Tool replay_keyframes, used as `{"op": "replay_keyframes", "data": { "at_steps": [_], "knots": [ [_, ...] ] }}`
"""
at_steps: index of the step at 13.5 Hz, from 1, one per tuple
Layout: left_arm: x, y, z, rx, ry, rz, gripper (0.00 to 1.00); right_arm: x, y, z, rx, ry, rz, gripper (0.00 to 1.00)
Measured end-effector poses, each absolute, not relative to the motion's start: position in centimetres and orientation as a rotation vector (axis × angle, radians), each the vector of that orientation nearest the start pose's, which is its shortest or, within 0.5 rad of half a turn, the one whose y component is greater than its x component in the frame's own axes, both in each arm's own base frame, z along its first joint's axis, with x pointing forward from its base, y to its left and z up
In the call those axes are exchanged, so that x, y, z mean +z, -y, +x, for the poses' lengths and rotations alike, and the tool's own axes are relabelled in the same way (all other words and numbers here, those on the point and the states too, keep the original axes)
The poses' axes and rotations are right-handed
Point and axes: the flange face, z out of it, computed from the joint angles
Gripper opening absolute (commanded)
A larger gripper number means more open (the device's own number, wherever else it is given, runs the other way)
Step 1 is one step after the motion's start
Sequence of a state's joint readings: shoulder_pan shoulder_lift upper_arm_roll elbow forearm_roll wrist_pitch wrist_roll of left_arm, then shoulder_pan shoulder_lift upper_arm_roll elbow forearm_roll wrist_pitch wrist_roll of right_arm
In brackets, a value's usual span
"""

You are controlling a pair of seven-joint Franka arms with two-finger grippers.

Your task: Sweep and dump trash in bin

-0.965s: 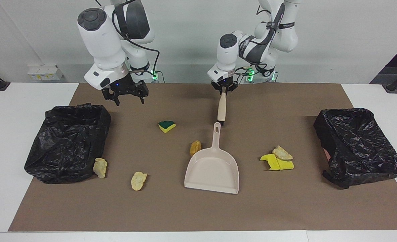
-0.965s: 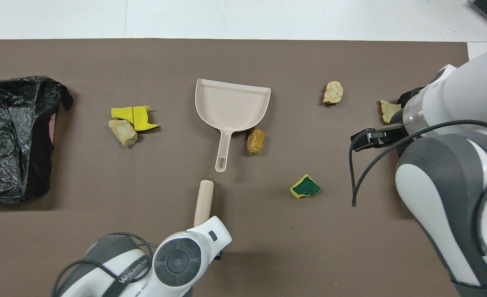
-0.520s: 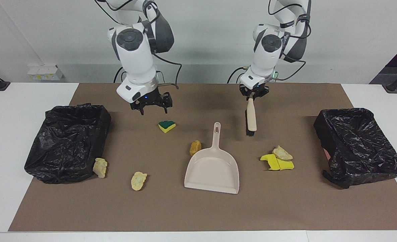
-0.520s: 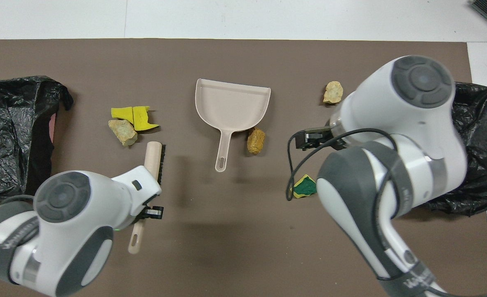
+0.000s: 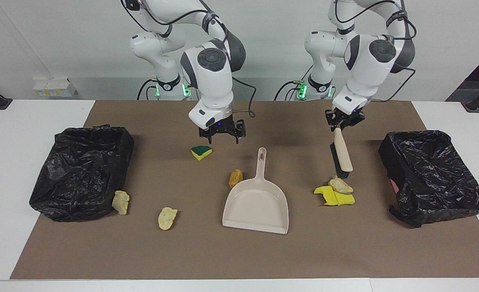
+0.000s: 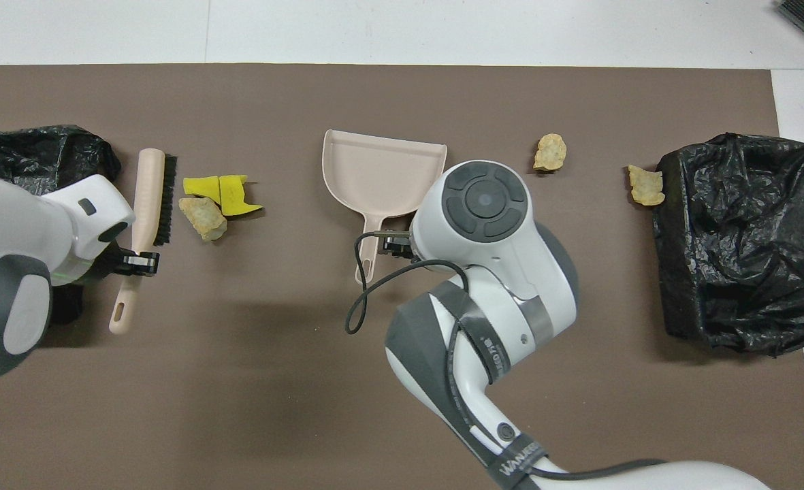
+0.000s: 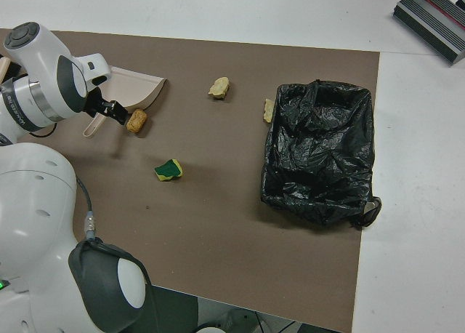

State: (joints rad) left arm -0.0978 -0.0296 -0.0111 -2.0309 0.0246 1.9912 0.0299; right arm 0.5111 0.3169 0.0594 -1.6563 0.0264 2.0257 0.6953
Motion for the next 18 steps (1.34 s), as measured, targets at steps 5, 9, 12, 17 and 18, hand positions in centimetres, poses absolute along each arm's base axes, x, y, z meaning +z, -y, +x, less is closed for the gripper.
{"op": "replay_keyframes", "data": {
  "at_steps": [5,9,12,17,18],
  "knots": [
    [39.5,2.6,59.0,-0.015,-0.233,-3.099,0.0,36.4,-41.1,55.0,-0.144,-0.27,-3.078,0.84],
    [39.3,2.2,59.0,-0.011,-0.252,-3.097,0.0,35.6,-42.3,54.6,-0.178,-0.22,-3.097,0.78],
    [38.8,1.8,59.0,0.002,-0.249,-3.098,0.0,34.5,-43.2,53.9,-0.175,-0.18,-3.121,0.61],
    [37.4,2.5,59.1,0.031,-0.3,-3.084,0.0,34.0,-43.3,54.1,-0.199,-0.157,-3.142,0.64],
    [37.2,2.7,59.0,0.039,-0.307,-3.083,0.0,34.2,-43.2,54.4,-0.21,-0.161,-3.139,0.69]
  ]
}}
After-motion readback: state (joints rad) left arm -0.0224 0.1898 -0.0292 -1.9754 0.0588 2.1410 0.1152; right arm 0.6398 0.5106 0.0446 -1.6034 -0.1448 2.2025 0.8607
